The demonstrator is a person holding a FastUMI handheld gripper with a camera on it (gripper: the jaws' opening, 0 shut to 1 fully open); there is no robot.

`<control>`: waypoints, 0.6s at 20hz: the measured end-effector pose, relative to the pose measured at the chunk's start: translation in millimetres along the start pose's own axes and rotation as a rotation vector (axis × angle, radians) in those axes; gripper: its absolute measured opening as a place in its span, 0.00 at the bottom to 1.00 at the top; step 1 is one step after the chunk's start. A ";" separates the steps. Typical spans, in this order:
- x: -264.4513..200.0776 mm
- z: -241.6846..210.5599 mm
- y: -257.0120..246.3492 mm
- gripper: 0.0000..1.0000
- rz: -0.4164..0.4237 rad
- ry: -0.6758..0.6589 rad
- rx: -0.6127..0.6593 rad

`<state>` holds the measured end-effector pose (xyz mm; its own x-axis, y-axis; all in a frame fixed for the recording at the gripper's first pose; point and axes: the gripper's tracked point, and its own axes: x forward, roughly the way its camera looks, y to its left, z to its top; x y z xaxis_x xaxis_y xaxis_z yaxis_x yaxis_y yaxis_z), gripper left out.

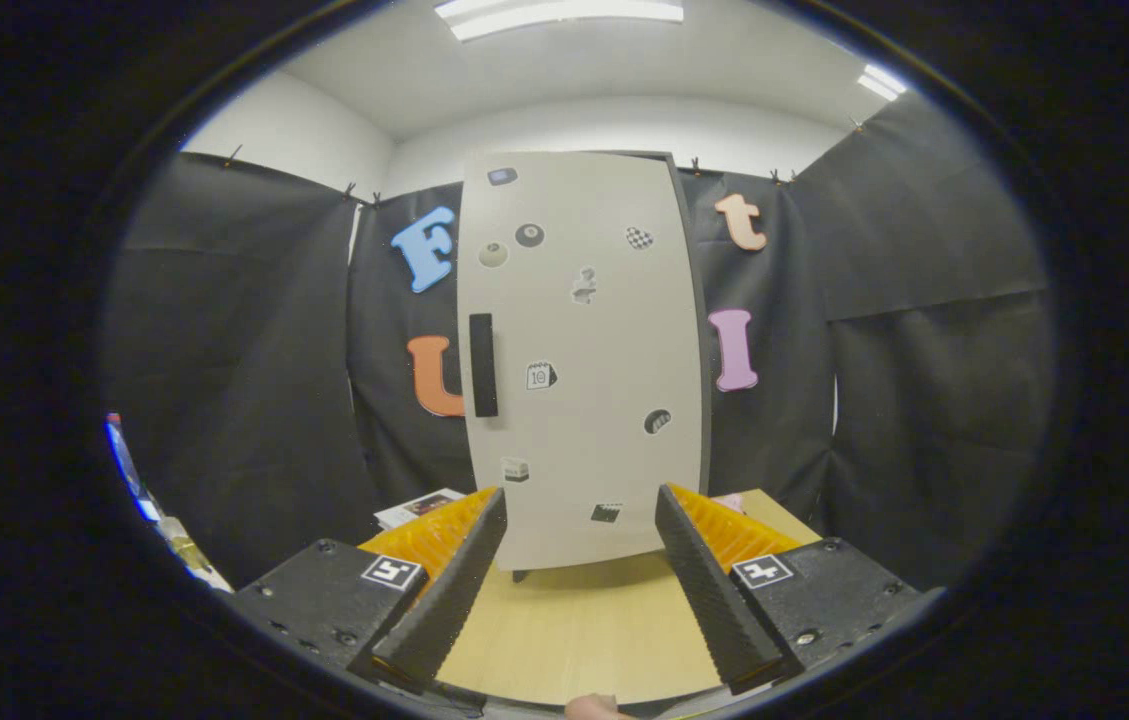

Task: Open the shoe cabinet door, grab the shoes and put them into the shoe cabinet, then close the shoe cabinet door.

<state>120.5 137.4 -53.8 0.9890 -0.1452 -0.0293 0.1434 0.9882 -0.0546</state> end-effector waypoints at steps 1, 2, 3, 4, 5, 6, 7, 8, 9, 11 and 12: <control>-4.0 1.6 -0.8 0.98 0.001 -0.005 -0.008; -8.9 3.5 -0.7 0.98 0.001 -0.015 -0.012; -12.2 6.8 -1.3 0.98 0.001 -0.028 -0.019; -15.7 10.1 -1.9 0.98 -0.003 -0.041 -0.027; -18.0 12.1 -4.0 0.98 -0.013 -0.052 -0.033; -19.5 12.3 -6.6 0.98 -0.021 -0.058 -0.036; -20.9 12.5 -7.4 0.98 -0.022 -0.060 -0.036; -22.4 11.8 -8.0 0.98 -0.021 -0.062 -0.034; -23.4 11.9 -8.6 0.98 -0.018 -0.065 -0.029; -24.7 11.7 -10.4 0.98 -0.015 -0.071 -0.024; -26.0 12.5 -11.2 0.98 -0.014 -0.077 -0.023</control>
<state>93.6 130.7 -40.0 0.9870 -0.1535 0.0480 0.1569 0.9846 -0.0777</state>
